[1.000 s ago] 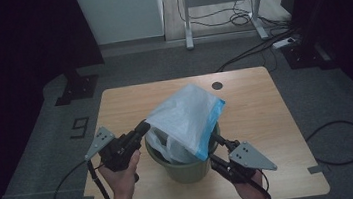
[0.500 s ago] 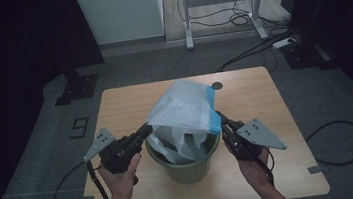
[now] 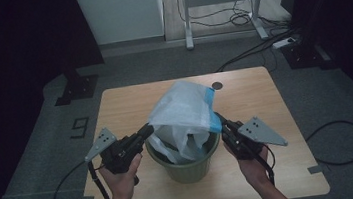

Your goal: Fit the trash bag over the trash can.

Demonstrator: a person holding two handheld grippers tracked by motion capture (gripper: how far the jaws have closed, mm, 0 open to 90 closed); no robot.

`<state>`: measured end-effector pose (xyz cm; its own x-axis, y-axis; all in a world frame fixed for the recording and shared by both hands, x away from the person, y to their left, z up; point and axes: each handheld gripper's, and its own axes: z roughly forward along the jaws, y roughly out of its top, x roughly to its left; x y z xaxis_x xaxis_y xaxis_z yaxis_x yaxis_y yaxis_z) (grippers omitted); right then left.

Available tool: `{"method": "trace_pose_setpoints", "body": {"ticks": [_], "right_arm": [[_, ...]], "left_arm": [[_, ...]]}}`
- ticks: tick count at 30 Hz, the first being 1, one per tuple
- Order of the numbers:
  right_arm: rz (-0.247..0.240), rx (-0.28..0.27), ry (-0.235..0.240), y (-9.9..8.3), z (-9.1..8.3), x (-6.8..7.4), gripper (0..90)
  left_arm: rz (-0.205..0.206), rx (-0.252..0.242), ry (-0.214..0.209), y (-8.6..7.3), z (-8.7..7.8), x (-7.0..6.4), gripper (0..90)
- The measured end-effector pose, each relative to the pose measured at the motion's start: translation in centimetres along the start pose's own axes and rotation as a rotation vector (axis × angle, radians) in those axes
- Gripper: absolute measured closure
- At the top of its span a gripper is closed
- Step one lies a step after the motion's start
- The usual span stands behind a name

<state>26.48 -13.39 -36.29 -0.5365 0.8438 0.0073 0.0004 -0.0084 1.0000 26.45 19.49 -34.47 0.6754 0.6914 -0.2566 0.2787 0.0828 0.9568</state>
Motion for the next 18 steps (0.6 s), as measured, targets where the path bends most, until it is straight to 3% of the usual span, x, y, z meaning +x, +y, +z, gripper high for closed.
{"method": "trace_pose_setpoints", "body": {"ticks": [6, 12, 15, 18], "right_arm": [[-0.030, -0.027, 0.013, 2.0, 0.6, 0.8, 89.1], [-0.050, -0.026, 0.043, 2.7, 1.6, 1.9, 89.0], [-0.065, -0.021, 0.063, 2.8, 2.0, 2.5, 89.0], [-0.082, -0.020, 0.078, 2.8, 2.4, 3.0, 89.0]], "left_arm": [[0.010, 0.012, -0.008, -0.4, -1.1, 0.0, 89.3], [0.029, 0.047, -0.023, -1.3, -2.6, 0.0, 88.0], [0.065, 0.107, -0.038, -1.6, -3.0, 0.0, 79.5], [0.128, 0.098, 0.009, -1.3, -3.6, -0.5, 61.9]]}}
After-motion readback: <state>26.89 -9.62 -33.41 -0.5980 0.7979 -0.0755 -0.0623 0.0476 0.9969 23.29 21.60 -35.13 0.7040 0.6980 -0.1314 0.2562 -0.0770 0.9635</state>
